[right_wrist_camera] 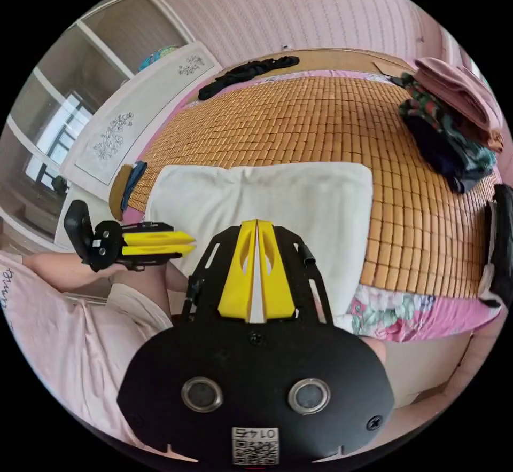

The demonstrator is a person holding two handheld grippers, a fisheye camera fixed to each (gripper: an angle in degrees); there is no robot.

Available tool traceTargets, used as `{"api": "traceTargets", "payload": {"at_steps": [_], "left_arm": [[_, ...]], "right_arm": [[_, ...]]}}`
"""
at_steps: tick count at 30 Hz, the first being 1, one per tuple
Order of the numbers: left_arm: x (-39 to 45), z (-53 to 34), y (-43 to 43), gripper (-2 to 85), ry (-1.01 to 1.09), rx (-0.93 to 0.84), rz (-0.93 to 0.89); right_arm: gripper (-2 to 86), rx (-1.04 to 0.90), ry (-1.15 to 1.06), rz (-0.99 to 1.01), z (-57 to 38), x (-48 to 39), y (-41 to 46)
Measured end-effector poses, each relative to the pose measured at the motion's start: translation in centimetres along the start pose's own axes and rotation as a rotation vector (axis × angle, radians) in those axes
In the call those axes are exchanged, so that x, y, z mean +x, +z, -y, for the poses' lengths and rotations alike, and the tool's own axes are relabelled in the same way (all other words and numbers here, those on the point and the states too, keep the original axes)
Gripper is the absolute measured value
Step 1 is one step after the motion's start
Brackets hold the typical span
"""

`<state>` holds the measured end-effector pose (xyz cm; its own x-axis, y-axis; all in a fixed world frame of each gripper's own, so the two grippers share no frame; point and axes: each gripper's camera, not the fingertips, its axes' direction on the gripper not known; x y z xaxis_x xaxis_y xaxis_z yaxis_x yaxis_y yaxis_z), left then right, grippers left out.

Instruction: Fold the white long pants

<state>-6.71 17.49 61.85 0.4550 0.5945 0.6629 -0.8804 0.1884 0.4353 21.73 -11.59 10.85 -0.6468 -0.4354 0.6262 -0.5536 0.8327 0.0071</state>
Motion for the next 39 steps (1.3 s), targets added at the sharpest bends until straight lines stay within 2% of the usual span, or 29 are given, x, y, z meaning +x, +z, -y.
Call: {"api": "traceTargets", "payload": {"at_steps": [1,3,6,10,12,16,19,20,22,24,29,31,34,37,39], "left_arm": [[-0.5,0.7,-0.3,5.6,0.008,0.004,0.001],[-1.3,2.1,-0.5,6.6,0.004,0.005,-0.001],[-2.7,5.0,-1.1,8.5,-0.013,0.068,0.003],[-2.9,11.3,0.0,11.1,0.047,0.05,-0.018],[-2.8,14.2,0.9,11.8,0.043,0.046,-0.055],[-1.6,20.6,3.8,12.6,0.092,-0.01,-0.106],[-0.7,23.9,6.5,14.3,0.1,-0.073,-0.042],[-0.5,24.4,7.1,14.1,0.104,-0.088,-0.031],[0.0,25.3,10.0,11.4,0.123,-0.208,0.005],[-0.3,25.4,11.1,8.6,0.098,-0.276,-0.034],[-3.0,24.7,8.1,6.3,-0.007,-0.237,-0.131],[-5.1,23.3,4.4,6.0,-0.044,-0.166,-0.157],[-8.7,19.8,-2.0,6.0,-0.098,-0.045,-0.149],[-13.8,12.6,-9.9,6.2,-0.237,0.085,-0.13],[-16.5,6.4,-14.9,6.7,-0.323,0.168,-0.034]], "right_arm": [[1.1,0.018,0.041,-0.021,-1.7,1.4,-1.4],[9.5,0.094,0.285,-0.11,-7.9,7.1,-6.0],[13.8,0.1,0.483,-0.058,-12.1,12.0,-9.0],[14.8,0.025,0.506,0.033,-12.5,14.7,-9.5],[15.4,-0.088,0.476,0.04,-11.4,15.7,-9.3],[14.4,-0.141,0.446,0.04,-10.9,16.6,-10.3],[13.0,-0.175,0.469,0.089,-11.7,17.8,-11.0],[12.2,-0.18,0.464,0.161,-12.1,18.3,-11.3],[10.9,-0.186,0.47,0.221,-12.7,19.1,-11.9],[8.7,-0.17,0.427,0.221,-13.4,18.6,-13.3],[6.4,-0.114,0.305,0.216,-14.7,16.1,-16.7],[6.2,-0.066,0.284,0.277,-15.4,15.4,-17.9],[6.1,0.029,0.158,0.483,-15.4,12.6,-20.0],[6.3,0.005,-0.098,0.628,-12.1,4.7,-20.8],[6.8,-0.077,-0.402,0.676,-8.5,-6.2,-19.6]]}}
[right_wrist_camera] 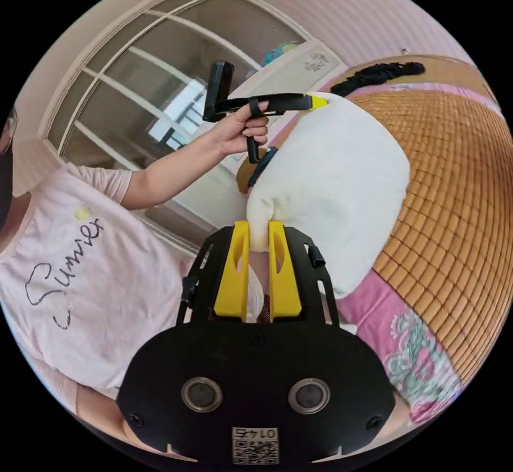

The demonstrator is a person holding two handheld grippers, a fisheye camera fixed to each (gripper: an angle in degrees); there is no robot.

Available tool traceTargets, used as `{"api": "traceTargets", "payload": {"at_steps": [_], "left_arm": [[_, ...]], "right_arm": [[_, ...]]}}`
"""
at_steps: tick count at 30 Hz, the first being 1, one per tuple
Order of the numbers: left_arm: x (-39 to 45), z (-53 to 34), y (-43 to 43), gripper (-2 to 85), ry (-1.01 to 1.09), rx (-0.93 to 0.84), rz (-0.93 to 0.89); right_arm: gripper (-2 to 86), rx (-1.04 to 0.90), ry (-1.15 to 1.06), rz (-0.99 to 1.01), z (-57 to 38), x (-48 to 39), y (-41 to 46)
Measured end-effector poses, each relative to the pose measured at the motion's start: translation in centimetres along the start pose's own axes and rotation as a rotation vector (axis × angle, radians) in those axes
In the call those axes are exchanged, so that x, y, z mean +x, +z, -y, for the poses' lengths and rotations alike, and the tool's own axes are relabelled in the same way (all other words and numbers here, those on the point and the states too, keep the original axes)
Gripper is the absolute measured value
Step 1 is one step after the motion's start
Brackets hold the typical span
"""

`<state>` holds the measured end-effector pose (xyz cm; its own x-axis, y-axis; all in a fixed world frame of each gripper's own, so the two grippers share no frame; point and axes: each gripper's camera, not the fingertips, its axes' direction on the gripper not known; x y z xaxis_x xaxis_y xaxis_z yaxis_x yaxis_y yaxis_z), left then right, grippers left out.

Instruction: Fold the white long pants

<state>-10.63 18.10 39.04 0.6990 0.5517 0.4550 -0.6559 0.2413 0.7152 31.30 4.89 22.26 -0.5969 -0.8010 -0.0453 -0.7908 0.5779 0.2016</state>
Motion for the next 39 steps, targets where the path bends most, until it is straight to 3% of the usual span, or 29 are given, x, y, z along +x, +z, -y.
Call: {"api": "traceTargets", "payload": {"at_steps": [4,6,8,12,17,22,26,34,36,39], "left_arm": [[-8.4,-11.5,-8.9,6.5,-0.284,0.1,0.37],[-10.3,-16.3,-11.0,6.4,-0.418,0.115,0.397],[-10.5,-20.2,-12.2,6.4,-0.474,0.154,0.35],[-9.0,-25.3,-10.7,6.4,-0.5,0.172,0.246],[-5.8,-25.2,-6.7,6.8,-0.421,0.164,0.073],[-3.5,-24.4,-2.9,6.3,-0.308,0.068,0.108],[-4.1,-25.3,-0.7,4.4,-0.325,-0.027,0.14],[-3.0,-24.3,-3.3,4.6,-0.269,-0.03,0.165],[-2.0,-23.0,-4.8,4.9,-0.192,0.013,0.217],[-0.6,-18.7,-6.2,8.1,-0.083,0.115,0.236]], "right_arm": [[6.6,-0.225,-0.216,0.034,8.1,-5.9,15.2],[3.1,-0.452,-0.175,-0.061,8.7,-5.3,24.8],[1.3,-0.506,-0.145,-0.164,7.1,-5.4,27.4],[0.0,-0.532,-0.146,-0.346,2.3,-5.5,26.9],[-0.5,-0.473,-0.011,-0.356,-1.0,-3.7,23.5],[-0.7,-0.32,0.102,-0.403,-1.3,-0.9,21.2],[-0.3,-0.596,0.256,-0.424,-4.2,5.2,28.4],[1.3,-0.426,0.142,-0.427,-0.9,3.3,23.2],[12.5,-0.252,0.18,-0.5,-0.4,4.5,19.2],[17.0,-0.198,0.353,-0.457,-1.2,10.4,17.9]]}}
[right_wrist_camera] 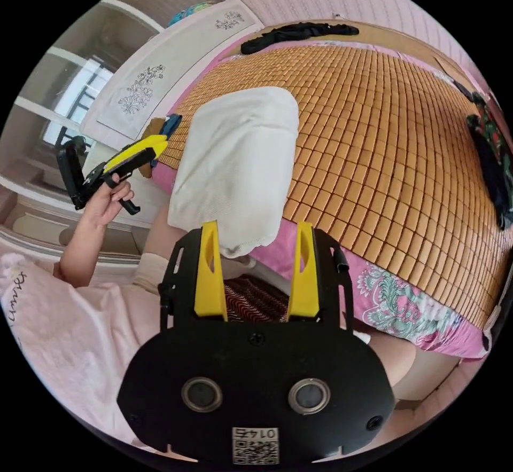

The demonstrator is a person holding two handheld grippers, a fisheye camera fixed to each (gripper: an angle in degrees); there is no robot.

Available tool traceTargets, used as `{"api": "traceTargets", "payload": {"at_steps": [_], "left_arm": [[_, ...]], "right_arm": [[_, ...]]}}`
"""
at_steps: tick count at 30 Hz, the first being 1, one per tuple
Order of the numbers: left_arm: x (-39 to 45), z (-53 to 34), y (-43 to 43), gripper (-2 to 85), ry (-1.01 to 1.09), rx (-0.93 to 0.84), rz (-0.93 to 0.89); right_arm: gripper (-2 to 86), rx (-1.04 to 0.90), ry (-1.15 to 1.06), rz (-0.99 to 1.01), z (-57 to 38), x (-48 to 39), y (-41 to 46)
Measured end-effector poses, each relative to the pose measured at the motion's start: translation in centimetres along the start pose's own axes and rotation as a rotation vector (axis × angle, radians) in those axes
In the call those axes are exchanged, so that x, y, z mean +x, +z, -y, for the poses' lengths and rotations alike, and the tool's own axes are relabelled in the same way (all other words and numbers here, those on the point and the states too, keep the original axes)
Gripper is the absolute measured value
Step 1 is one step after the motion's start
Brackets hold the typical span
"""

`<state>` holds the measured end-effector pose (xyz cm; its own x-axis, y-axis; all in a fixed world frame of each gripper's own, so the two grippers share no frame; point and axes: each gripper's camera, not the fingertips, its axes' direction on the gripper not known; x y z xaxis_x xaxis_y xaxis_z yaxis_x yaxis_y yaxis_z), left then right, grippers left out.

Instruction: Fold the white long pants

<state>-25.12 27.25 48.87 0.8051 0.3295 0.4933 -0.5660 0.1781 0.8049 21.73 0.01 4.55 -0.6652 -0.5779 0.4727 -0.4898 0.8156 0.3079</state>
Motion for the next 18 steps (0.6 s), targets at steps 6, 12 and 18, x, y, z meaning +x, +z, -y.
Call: {"api": "traceTargets", "payload": {"at_steps": [6,12,18], "left_arm": [[3.4,11.6,6.4,11.0,0.099,-0.03,-0.091],[8.1,14.4,16.8,6.5,0.386,-0.42,0.077],[4.6,15.7,17.5,2.1,0.185,-0.47,-0.047]], "right_arm": [[8.3,-0.08,0.23,0.435,0.4,9.4,7.6],[4.5,-0.144,0.101,0.322,2.2,8.6,8.1],[3.1,-0.074,0.185,0.342,0.7,10.5,10.8]]}}
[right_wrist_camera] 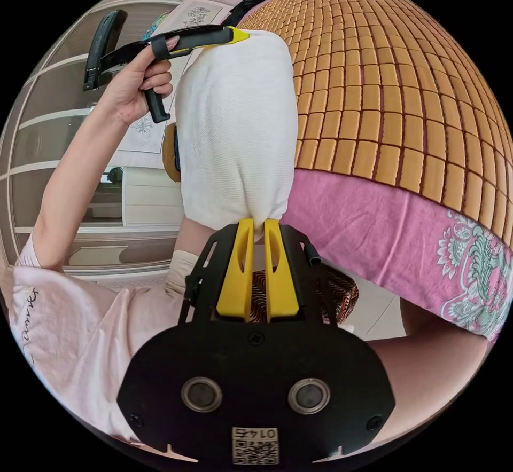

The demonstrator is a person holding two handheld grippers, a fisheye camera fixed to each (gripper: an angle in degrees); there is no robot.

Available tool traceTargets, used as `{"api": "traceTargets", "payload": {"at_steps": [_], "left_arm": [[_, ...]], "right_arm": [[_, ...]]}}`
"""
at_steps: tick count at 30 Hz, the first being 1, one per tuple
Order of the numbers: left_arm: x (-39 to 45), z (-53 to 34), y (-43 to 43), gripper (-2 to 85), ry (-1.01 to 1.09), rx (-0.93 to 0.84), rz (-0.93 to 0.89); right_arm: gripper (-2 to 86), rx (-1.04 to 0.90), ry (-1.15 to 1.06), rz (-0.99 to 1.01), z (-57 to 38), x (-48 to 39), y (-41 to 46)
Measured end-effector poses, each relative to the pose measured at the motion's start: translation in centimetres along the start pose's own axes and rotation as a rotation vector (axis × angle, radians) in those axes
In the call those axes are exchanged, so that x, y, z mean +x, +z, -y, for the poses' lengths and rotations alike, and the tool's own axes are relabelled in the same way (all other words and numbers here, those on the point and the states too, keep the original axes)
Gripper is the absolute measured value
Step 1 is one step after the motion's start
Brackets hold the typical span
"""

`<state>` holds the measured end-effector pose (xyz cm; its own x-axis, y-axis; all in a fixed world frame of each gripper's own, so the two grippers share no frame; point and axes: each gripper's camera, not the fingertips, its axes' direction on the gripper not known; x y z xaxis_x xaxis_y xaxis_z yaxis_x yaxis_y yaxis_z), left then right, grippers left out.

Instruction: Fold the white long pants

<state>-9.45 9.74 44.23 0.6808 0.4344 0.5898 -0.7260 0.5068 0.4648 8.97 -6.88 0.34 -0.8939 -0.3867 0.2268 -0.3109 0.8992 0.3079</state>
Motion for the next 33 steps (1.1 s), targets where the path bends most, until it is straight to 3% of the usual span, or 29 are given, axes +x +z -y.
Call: {"api": "traceTargets", "payload": {"at_steps": [3,7,9,13,17,21,26,29,33], "left_arm": [[-0.6,-0.3,0.1,2.1,-0.007,0.016,-0.014],[-4.8,-2.5,-0.1,3.7,-0.216,0.136,-0.324],[-5.9,-4.5,-2.0,4.2,-0.226,0.25,-0.366],[-6.8,-13.0,-7.4,5.0,-0.142,0.424,-0.262],[-6.7,-21.4,-7.3,4.9,-0.186,0.414,-0.039],[-6.1,-27.2,-5.0,4.5,-0.307,0.381,-0.04],[-5.2,-29.4,-1.9,0.0,-0.416,0.309,0.039],[-6.1,-30.0,0.5,-0.8,-0.453,0.284,0.075],[-8.0,-30.7,3.0,-0.8,-0.458,0.303,0.034]], "right_arm": [[3.4,0.006,-0.008,0.007,0.2,1.0,0.7],[4.8,0.009,-0.027,-0.028,0.6,1.3,1.6],[5.7,0.007,-0.051,-0.049,0.8,1.2,1.5],[3.3,0.049,-0.092,-0.072,0.8,0.6,-0.3],[0.5,0.15,-0.359,-0.086,3.2,-3.9,-1.7],[-0.2,0.056,-0.521,-0.357,10.6,-10.0,2.5],[-0.4,-0.136,-0.495,-0.699,20.0,-11.5,9.8],[-0.5,-0.321,-0.454,-0.765,23.8,-8.5,14.9],[-0.8,-0.335,-0.385,-0.766,26.0,-5.6,17.2]]}}
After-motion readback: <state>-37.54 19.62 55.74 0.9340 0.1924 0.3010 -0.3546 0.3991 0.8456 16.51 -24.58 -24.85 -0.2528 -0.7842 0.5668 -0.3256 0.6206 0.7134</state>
